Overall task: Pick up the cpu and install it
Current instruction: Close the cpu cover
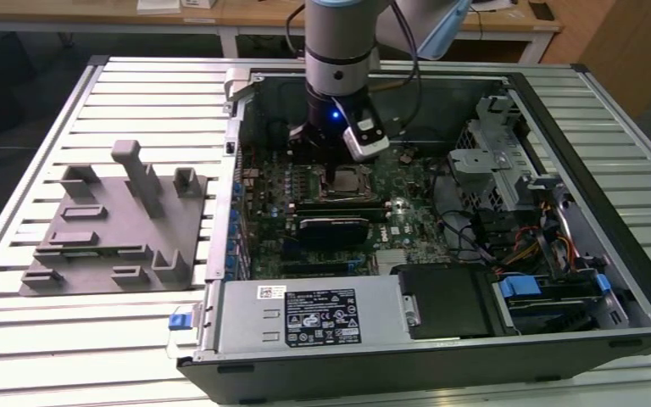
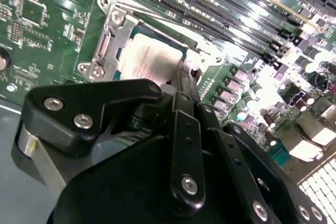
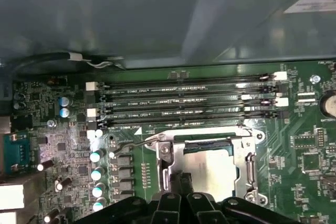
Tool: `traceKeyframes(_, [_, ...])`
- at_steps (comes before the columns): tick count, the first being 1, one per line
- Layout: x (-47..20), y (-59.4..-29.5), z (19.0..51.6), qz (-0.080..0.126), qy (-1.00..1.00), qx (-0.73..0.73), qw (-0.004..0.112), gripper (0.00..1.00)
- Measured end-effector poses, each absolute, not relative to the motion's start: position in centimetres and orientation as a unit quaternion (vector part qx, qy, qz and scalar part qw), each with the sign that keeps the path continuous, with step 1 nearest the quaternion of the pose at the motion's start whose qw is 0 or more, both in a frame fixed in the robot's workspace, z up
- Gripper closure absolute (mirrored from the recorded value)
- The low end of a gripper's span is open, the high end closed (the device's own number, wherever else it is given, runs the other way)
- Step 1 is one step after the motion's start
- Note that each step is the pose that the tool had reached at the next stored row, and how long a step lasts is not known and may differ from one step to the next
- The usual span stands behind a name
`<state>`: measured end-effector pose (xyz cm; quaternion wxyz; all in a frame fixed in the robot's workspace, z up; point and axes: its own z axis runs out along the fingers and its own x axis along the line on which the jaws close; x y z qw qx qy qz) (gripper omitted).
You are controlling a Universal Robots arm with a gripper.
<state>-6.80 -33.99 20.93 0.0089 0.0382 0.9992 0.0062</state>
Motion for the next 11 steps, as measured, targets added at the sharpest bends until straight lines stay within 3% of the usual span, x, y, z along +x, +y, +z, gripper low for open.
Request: traceKeyframes(11, [-7.36,-33.99,20.35,0.008,1.0,0.027,0.009,0.89])
